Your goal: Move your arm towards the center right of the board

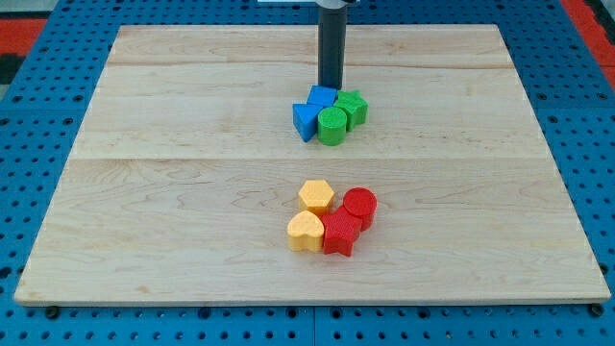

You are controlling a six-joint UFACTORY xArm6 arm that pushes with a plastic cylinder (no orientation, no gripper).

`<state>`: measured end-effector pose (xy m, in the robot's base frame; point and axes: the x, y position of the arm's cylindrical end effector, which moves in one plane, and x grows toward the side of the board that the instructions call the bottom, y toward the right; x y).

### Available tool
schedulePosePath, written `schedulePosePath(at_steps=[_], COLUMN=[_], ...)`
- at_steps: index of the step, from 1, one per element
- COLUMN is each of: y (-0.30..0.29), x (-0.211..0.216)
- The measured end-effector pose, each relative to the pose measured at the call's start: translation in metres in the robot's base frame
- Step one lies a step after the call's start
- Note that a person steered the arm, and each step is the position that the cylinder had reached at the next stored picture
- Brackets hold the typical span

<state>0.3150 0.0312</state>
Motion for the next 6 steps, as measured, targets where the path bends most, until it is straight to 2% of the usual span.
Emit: schedulePosePath(at_steps=[1,2,3,4,6], y=[0.03,0.107,0.185,0.227,0.237], x=[-0.035,-0.025,0.029,0.08,0.125])
